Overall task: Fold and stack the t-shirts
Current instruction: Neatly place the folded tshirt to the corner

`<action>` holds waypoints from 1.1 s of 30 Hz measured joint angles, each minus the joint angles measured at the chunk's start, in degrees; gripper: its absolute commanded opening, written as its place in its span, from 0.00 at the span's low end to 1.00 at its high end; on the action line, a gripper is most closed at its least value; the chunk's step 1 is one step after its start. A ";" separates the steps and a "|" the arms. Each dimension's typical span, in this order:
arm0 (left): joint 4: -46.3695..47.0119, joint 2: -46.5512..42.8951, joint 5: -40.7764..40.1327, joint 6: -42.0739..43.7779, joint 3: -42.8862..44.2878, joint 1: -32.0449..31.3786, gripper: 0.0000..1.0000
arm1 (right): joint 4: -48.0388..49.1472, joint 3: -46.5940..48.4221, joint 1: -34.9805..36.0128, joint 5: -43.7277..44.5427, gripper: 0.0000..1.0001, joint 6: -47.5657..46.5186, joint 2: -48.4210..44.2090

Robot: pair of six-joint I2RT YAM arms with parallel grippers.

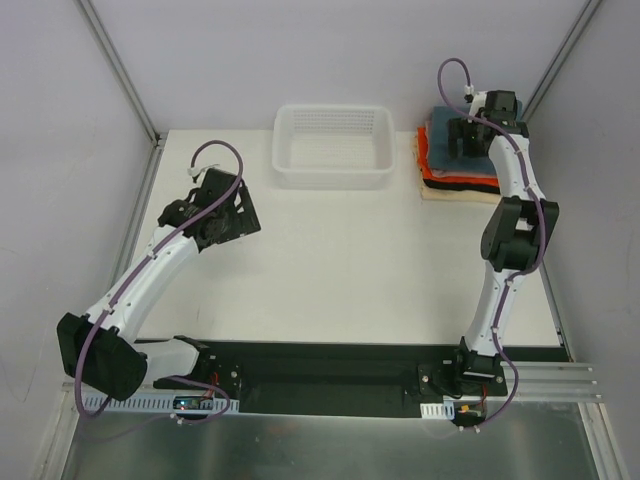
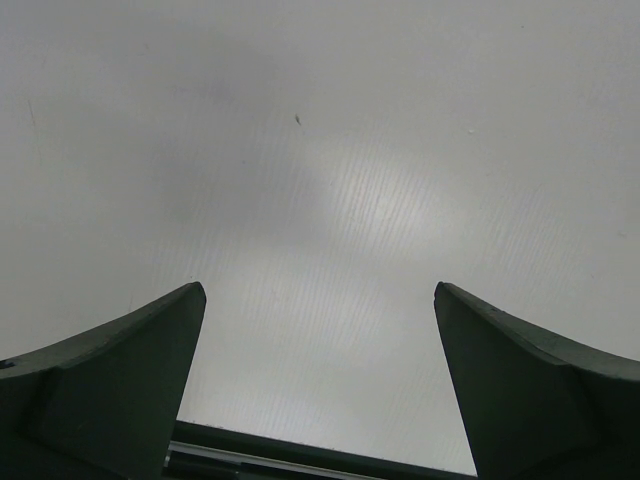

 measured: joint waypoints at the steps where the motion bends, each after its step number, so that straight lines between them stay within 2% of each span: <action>1: 0.02 -0.76 -0.02 0.00 0.00 0.00 0.99 | 0.13 -0.96 0.00 0.28 0.96 0.63 -1.51; 4: 0.04 -3.10 -0.02 -0.33 -0.11 0.00 0.99 | 2.27 -9.11 0.00 1.03 0.96 3.63 -10.62; 11: 0.11 -8.79 0.50 -3.19 -1.99 0.00 0.99 | 10.95 -40.89 0.04 1.68 0.96 15.19 -43.60; 15: 0.85 -12.31 1.64 -5.57 -5.84 0.00 0.99 | 14.34 -56.04 0.07 2.23 0.96 21.49 -56.46; 26: 9.84 -16.06 3.54 -7.65 -23.58 0.00 0.99 | 21.84 -90.07 0.11 4.37 0.97 33.33 -73.59; 29: 12.59 -16.06 3.72 -8.02 -28.02 0.00 0.99 | 23.19 -94.27 0.11 5.38 0.96 35.36 -77.20; 33: 15.13 -16.52 4.37 -8.44 -30.45 0.00 0.99 | 24.98 -95.03 0.15 6.51 0.96 37.03 -79.54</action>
